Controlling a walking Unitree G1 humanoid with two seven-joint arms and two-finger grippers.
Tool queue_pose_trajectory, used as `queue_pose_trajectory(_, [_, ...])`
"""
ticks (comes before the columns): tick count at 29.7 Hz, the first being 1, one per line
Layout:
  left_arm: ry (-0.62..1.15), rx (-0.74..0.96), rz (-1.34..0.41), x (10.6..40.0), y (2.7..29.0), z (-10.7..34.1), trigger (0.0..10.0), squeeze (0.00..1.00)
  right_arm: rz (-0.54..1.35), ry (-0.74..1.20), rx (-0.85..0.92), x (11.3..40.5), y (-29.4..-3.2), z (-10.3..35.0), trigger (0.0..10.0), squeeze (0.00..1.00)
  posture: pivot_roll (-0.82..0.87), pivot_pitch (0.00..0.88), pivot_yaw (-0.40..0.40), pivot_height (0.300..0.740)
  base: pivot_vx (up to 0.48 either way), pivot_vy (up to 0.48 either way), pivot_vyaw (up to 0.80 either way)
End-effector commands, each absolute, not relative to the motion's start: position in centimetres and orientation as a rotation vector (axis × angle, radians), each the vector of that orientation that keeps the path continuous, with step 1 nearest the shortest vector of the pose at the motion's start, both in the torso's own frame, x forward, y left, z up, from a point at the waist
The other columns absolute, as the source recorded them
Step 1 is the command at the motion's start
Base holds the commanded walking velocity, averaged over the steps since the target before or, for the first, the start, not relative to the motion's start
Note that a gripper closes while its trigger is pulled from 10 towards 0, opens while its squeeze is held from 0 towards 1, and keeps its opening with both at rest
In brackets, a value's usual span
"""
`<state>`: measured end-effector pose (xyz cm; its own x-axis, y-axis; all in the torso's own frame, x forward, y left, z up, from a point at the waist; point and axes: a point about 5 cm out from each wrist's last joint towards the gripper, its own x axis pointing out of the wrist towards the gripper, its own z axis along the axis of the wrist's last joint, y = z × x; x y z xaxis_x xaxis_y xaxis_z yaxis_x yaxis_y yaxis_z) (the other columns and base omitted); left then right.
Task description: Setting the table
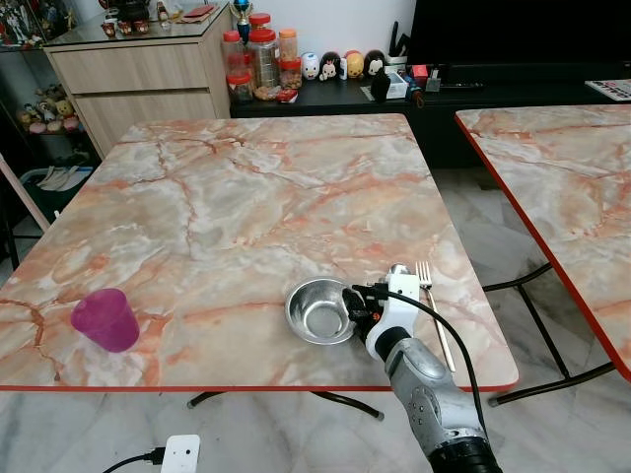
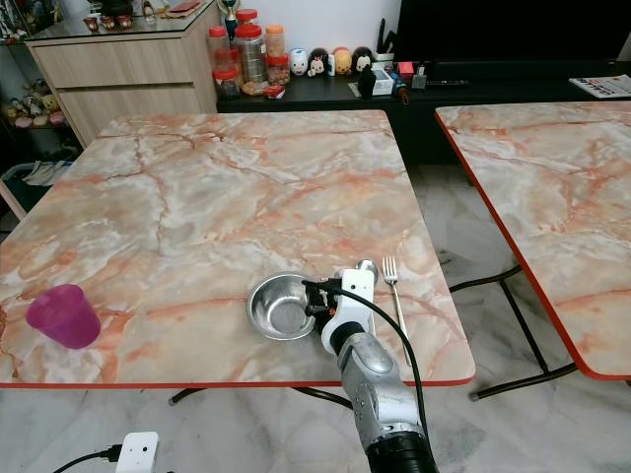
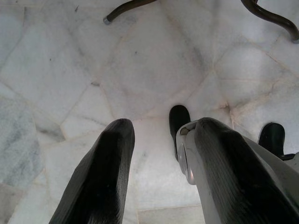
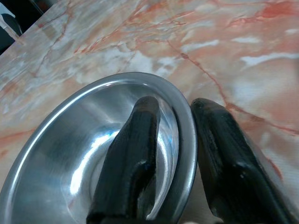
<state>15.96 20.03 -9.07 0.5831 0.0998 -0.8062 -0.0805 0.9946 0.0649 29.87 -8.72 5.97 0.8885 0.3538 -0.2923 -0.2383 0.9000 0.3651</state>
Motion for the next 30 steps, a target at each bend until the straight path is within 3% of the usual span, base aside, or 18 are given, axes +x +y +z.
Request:
queue_pose_trajectory(1, [0.947, 0.016, 0.115, 16.2, 20.4, -9.0, 10.0, 0.00, 0.338, 0.349, 0.328, 29.9, -8.0, 6.5, 0.0, 0.00, -0.01, 0.000, 0.042, 0.740, 0.000, 0.000, 0.00])
queue_pose_trajectory(13, [0.961, 0.016, 0.103, 16.2, 20.4, -9.0, 10.0, 0.00, 0.330, 0.350, 0.329, 30.0, -7.9, 6.4, 0.0, 0.00, -0.01, 0.000, 0.044, 0.740, 0.000, 0.000, 0.00])
queue_pose_trajectory(17, [0.959, 0.029, 0.102, 16.2, 20.4, -9.0, 10.0, 0.00, 0.320, 0.253, 0.397, 30.6, -7.9, 7.8, 0.3, 0.00, -0.01, 0.000, 0.045, 0.740, 0.000, 0.000, 0.00])
queue_pose_trajectory(18, [0.958, 0.032, 0.102, 16.3, 20.4, -8.9, 10.0, 0.00, 0.321, 0.228, 0.414, 30.7, -7.9, 8.2, 10.0, 0.00, -0.01, 0.000, 0.045, 0.740, 0.000, 0.000, 0.00])
queue_pose_trajectory(22, [0.955, 0.043, 0.104, 16.3, 20.4, -8.9, 10.0, 0.00, 0.364, 0.095, 0.491, 31.3, -7.4, 10.4, 10.0, 0.00, -0.01, 0.000, 0.045, 0.740, 0.000, 0.000, 0.00])
queue_pose_trajectory(30, [0.953, 0.047, 0.109, 16.3, 20.5, -8.9, 10.0, 0.00, 0.422, 0.004, 0.560, 31.5, -6.4, 11.8, 10.0, 0.00, -0.01, 0.000, 0.044, 0.740, 0.000, 0.000, 0.00])
